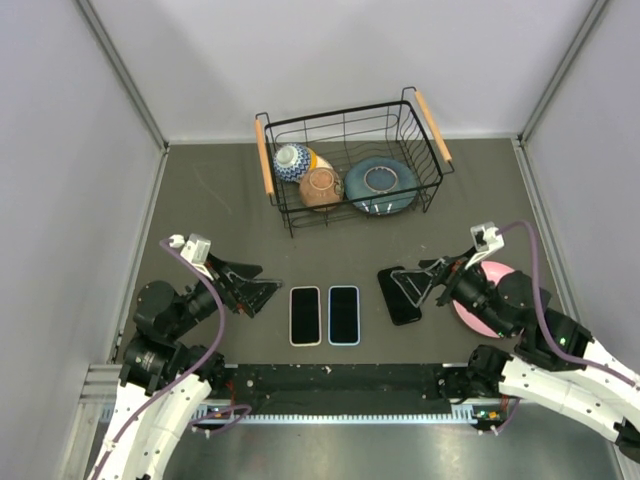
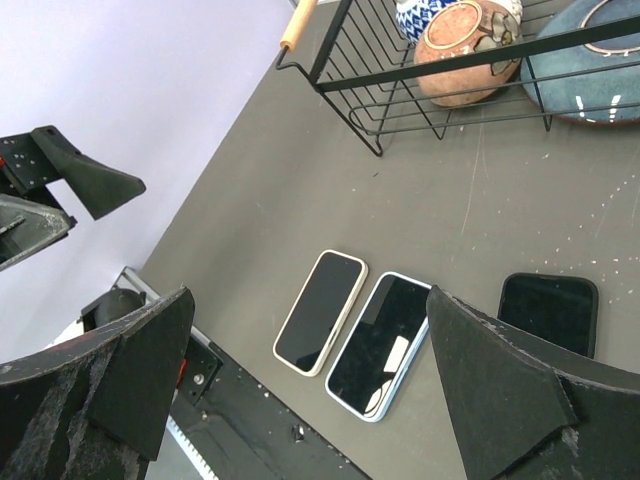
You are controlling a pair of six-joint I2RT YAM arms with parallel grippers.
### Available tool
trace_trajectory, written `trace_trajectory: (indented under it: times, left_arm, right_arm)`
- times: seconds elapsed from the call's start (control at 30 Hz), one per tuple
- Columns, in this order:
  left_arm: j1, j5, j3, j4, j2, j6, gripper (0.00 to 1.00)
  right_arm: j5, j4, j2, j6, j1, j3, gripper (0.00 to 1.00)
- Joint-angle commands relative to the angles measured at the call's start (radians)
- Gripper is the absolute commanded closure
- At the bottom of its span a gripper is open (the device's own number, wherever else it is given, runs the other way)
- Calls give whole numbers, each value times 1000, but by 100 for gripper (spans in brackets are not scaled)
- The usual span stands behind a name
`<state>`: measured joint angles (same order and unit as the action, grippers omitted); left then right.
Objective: Put the phone into the phone case
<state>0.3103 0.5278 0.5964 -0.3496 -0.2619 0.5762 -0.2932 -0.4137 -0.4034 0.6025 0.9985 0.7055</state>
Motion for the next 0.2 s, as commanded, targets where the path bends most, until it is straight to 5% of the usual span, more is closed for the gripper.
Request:
trace_trajectory:
  times: [0.0, 0.17]
  left_arm:
    - [-2, 11, 34, 35, 12, -16, 1]
    - [-2, 11, 34, 34, 9, -18, 1]
  right_arm:
    - [-3, 9, -14, 2, 8, 17, 1]
    - [5, 9, -34, 0, 6, 23, 1]
